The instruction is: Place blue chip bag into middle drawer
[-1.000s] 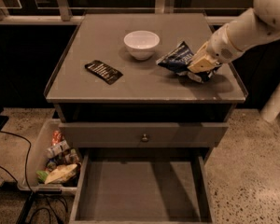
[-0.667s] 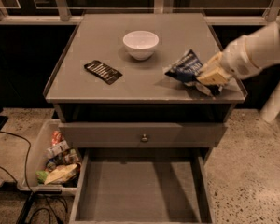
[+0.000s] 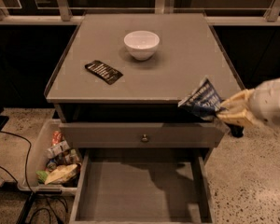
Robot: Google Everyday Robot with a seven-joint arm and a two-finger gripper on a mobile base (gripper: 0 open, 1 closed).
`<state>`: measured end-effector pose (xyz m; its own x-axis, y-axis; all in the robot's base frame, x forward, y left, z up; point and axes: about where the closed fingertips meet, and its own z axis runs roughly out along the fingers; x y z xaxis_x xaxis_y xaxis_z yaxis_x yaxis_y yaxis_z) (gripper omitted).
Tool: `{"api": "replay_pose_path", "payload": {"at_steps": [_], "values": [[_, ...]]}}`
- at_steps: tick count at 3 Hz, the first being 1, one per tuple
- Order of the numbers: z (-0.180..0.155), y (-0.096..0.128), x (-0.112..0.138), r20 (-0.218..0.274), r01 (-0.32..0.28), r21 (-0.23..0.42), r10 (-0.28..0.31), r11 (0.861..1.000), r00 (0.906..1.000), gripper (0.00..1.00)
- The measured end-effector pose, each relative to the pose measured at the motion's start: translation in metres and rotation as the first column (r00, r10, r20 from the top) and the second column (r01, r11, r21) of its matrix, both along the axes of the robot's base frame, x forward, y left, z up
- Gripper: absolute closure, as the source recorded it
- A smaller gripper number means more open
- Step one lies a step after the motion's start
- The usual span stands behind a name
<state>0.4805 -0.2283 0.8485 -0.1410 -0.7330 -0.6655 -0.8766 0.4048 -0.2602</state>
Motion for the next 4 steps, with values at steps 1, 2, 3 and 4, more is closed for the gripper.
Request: {"api": "replay_pose_path", "payload": {"at_steps": [1, 2, 3, 4], "values": [[-0.019, -0.005, -0.058, -0.025, -0.026, -0.014, 0.026, 1.000, 0.9993, 1.00], [-0.019, -0.005, -0.058, -0.025, -0.026, -0.014, 0.026, 1.000, 0.9993, 1.00], [-0.041, 0.010, -0.057, -0.064, -0.031, 0.002, 0.031, 1.000, 0.9975, 1.00], [-0.094, 0.049, -0.058, -0.118, -0.050, 0.036, 0.054, 0.998, 0.9915, 1.00]]}}
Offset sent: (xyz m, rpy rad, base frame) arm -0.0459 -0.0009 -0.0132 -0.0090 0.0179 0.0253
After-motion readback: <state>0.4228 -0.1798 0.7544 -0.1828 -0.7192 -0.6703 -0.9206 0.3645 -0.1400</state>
